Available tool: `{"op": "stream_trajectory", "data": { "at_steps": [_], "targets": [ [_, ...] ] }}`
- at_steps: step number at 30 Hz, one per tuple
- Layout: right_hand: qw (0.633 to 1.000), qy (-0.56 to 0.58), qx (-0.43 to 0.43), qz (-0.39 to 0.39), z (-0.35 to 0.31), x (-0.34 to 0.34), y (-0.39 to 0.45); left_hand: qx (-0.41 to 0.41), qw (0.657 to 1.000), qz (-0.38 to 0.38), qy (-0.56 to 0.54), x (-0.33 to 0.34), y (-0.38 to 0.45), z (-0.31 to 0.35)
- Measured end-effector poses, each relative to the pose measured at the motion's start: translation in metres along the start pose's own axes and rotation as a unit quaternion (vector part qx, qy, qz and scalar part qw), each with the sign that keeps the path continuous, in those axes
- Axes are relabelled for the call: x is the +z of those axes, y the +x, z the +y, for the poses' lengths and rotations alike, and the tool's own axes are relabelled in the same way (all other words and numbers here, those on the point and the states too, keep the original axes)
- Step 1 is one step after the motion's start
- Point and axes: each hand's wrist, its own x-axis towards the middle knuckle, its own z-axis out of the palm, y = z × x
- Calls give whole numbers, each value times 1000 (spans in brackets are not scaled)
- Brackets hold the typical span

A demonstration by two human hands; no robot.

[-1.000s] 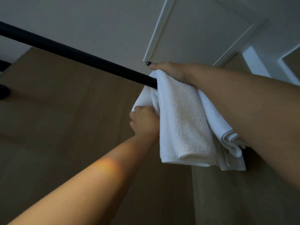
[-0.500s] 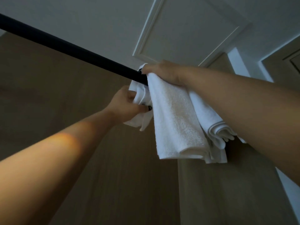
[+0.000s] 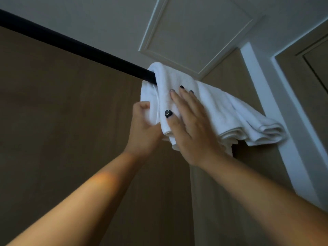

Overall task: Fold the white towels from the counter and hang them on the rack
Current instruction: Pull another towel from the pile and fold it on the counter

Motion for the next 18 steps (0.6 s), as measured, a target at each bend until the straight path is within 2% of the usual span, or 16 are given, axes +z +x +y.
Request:
{"op": "stream_trajectory", "data": {
  "at_steps": [4,7,10,13,18],
  "targets": [
    [999,-6,-20,29,0,9,-12,-98,993,40,-54,-9,-6,3],
    [993,-69,-87,30,6,8,-22,-139,988,-11,-69,-22,1,13],
    [983,-146,-100,57,12,10,-23,-175,982,-54,-51,-26,7,22],
    [972,-183,-94,110,10,13,-14,-182,979,-88,-10,-28,11,29],
    [977,-154,-82,125,0,10,-6,-177,975,-134,23,-32,11,38]
  ]
}}
